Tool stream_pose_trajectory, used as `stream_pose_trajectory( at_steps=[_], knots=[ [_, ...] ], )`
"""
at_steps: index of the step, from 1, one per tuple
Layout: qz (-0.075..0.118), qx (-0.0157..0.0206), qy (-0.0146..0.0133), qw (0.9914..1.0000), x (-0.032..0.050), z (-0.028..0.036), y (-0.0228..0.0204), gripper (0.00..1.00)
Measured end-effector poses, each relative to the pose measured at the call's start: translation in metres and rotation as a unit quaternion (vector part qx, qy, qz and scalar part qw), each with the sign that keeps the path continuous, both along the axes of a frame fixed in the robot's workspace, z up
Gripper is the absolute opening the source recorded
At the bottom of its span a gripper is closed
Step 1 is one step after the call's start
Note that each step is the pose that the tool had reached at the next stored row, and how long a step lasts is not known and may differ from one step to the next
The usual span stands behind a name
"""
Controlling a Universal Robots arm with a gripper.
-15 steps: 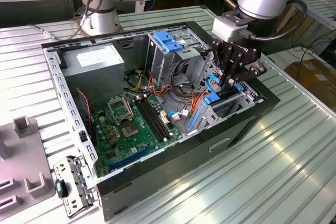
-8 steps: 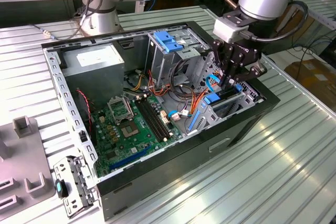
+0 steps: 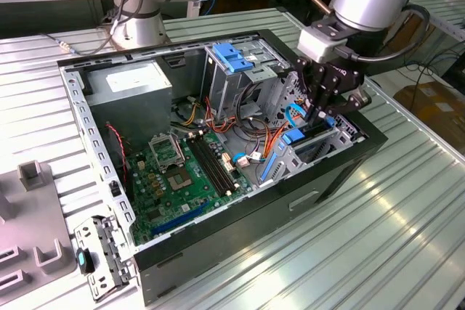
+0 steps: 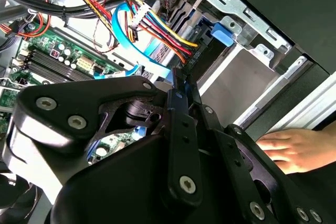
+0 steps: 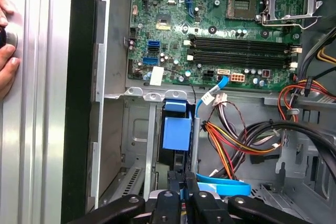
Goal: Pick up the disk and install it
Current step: 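Insert the second disk wire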
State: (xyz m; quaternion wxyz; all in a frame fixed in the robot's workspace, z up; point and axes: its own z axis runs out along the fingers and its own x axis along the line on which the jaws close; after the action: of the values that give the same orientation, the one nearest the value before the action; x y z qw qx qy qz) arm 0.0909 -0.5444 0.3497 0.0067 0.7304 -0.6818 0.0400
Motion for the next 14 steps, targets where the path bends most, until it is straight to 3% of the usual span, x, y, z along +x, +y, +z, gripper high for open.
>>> stream_pose_trajectory(
  at_steps=[2, 5, 7, 14],
  knots=[
    [0.0, 0.0035, 0.0, 0.99999, 0.0001, -0.0003, -0.0011, 0.16],
    [0.0, 0.014, 0.0, 0.9999, 0.0001, -0.0008, -0.0036, 0.16],
    [0.0, 0.0187, 0.0, 0.99982, 0.0, -0.0014, -0.0054, 0.16],
    [0.0, 0.0206, 0.0, 0.99979, 0.0001, -0.0021, -0.0058, 0.16]
  ],
)
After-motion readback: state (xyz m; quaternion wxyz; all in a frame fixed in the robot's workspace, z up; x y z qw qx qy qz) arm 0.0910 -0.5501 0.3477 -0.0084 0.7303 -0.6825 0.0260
